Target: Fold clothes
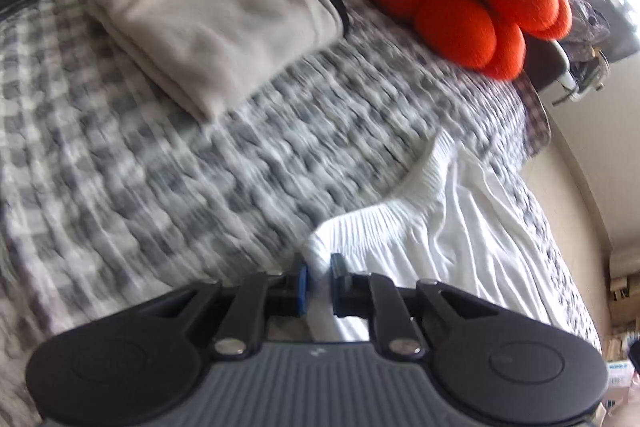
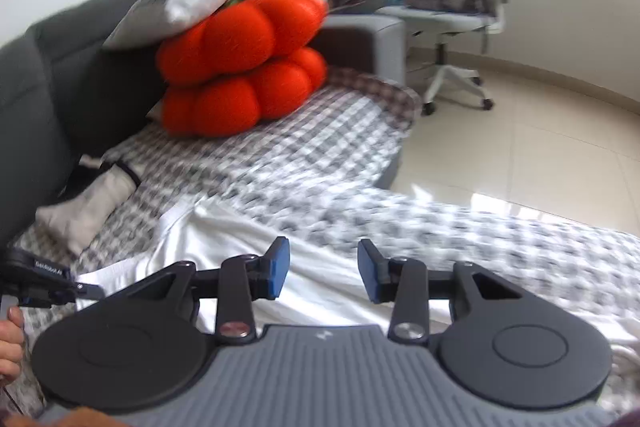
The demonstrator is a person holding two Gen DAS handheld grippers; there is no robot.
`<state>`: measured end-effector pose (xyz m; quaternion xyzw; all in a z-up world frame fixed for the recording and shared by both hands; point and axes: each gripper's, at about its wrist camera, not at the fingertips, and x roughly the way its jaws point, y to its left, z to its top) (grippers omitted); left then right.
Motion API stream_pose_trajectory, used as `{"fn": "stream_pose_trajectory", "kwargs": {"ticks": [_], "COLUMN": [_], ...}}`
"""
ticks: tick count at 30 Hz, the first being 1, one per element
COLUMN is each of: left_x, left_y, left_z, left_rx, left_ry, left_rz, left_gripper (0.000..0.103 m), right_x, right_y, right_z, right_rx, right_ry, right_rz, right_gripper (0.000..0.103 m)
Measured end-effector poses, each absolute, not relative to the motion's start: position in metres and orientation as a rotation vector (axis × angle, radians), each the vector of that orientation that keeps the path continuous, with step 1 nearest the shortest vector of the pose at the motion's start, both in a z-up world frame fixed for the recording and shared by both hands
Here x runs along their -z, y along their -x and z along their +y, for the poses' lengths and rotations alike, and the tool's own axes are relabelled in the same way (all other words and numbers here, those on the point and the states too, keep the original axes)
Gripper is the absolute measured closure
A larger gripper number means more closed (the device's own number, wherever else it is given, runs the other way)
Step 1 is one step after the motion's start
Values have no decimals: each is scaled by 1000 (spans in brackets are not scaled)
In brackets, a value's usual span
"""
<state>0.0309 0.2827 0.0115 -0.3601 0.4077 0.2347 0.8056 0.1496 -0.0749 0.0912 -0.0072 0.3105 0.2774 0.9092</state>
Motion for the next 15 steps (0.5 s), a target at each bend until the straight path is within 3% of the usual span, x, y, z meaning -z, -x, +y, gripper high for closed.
{"fn": "stream_pose_trajectory", "kwargs": {"ticks": [15], "left_x": [-11], "left_y": [-22], "left_z": [315], "left_rx": [-583], "left_ry": [760], "left_rz": [849], "left_gripper": [96], "right_x": [-63], "right_y": [-126], "right_z": [-148], "right_rx": [-498], "right_ry": [-125], "right_rz": [710], "right_gripper": [61]}}
